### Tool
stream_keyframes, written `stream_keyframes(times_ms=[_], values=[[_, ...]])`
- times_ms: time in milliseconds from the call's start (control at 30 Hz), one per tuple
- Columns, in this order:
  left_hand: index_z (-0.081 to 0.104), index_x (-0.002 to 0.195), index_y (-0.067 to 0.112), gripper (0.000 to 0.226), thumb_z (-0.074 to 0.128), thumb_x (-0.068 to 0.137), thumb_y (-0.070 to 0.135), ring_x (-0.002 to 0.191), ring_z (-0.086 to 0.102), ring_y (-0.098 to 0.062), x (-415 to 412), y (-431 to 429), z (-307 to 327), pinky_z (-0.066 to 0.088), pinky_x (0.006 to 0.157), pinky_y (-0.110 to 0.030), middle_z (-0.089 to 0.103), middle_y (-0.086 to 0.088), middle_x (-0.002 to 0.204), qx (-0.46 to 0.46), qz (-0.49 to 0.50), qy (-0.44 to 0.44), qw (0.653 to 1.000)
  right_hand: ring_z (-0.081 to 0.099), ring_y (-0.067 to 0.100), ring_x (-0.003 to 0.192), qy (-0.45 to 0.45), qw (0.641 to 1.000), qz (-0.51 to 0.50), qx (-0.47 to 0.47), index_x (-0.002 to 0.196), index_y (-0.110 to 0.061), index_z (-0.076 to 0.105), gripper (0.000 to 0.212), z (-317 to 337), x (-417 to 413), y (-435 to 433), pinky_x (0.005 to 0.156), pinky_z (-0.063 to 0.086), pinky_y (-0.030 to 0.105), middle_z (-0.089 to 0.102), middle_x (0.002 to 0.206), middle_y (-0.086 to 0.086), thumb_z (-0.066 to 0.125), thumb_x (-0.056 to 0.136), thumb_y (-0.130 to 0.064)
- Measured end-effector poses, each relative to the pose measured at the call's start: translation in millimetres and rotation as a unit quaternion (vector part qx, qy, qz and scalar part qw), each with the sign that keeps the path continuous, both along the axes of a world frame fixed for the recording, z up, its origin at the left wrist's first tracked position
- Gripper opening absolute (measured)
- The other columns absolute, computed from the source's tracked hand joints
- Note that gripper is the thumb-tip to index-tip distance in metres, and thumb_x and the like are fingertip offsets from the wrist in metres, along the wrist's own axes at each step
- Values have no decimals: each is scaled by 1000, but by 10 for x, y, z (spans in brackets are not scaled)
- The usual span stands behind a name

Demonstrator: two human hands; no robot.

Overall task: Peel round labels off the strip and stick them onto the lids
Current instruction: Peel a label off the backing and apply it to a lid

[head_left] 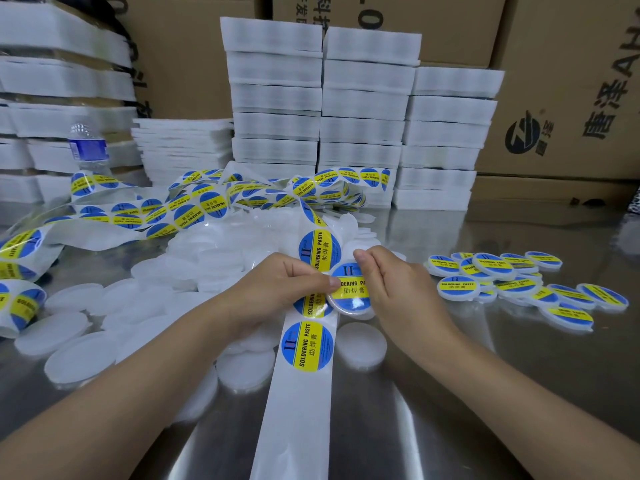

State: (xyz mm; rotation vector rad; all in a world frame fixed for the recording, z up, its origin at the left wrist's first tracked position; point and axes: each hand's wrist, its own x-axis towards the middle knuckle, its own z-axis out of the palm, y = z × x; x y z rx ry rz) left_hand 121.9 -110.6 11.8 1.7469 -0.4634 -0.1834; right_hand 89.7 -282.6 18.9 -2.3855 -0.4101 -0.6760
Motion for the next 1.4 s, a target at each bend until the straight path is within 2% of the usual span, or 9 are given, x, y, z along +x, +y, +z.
stream_keyframes(times_ms=[267,367,467,533,633,867,1000,1167,1400], values=[[78,82,8,25,77,67,27,89,70,-35,38,33,-12,55,88,-40,74,-19,92,-41,19,38,998,56,21,77,-38,997,35,65,105,-16,61,29,-63,38,-38,68,39,31,65,80,0,36,100,-29],[78,83,7,34,81,61,33,95,68,-38,31,27,4,53,90,-42,74,-18,94,-46,31,44,998,48,-3,72,-17,996,47,69,121,-29,55,37,-60,33,-47,65,34,10,54,78,-22,36,96,-47],[76,86,2,38,79,65,34,95,68,-38,22,34,17,48,98,-50,72,-22,97,-52,35,50,997,43,-8,89,2,998,56,25,133,-40,40,64,-76,18,-51,77,32,15,50,106,-27,45,77,-71],[74,91,-3,41,78,68,30,103,63,-46,18,35,17,44,101,-55,69,-28,102,-61,35,56,996,42,-6,100,-2,998,64,3,136,-40,35,78,-73,8,-46,86,34,19,46,118,-26,60,68,-70],[77,86,3,41,73,63,36,99,64,-45,6,22,27,44,101,-55,70,-26,101,-60,32,54,996,47,1,108,-31,997,65,-5,129,-30,45,71,-68,24,-61,91,37,24,50,115,-22,73,69,-55],[78,73,12,15,67,75,22,82,68,-26,19,13,20,53,86,-38,75,-12,87,-49,41,41,997,49,11,104,-96,993,1,-63,113,-25,54,63,-66,85,-92,87,23,25,56,106,-13,56,66,-67],[79,75,15,38,46,92,13,87,71,-17,13,31,22,58,80,-28,76,-4,94,-40,4,27,999,45,22,109,-122,985,-119,-26,121,-21,52,62,-56,251,-250,89,21,30,54,113,-2,64,73,-57],[79,73,14,37,47,91,11,87,71,-17,-2,32,33,57,82,-31,76,-4,95,-48,4,40,998,37,32,116,17,941,-314,-124,131,-13,48,67,-37,509,-674,92,28,40,45,123,12,61,78,-52],[80,75,17,35,49,89,7,87,70,-13,-33,23,52,57,81,-29,76,-2,96,-41,-6,30,999,35,33,122,122,899,-366,-206,129,-13,49,63,-203,647,-904,98,29,40,45,128,12,56,78,-51]])
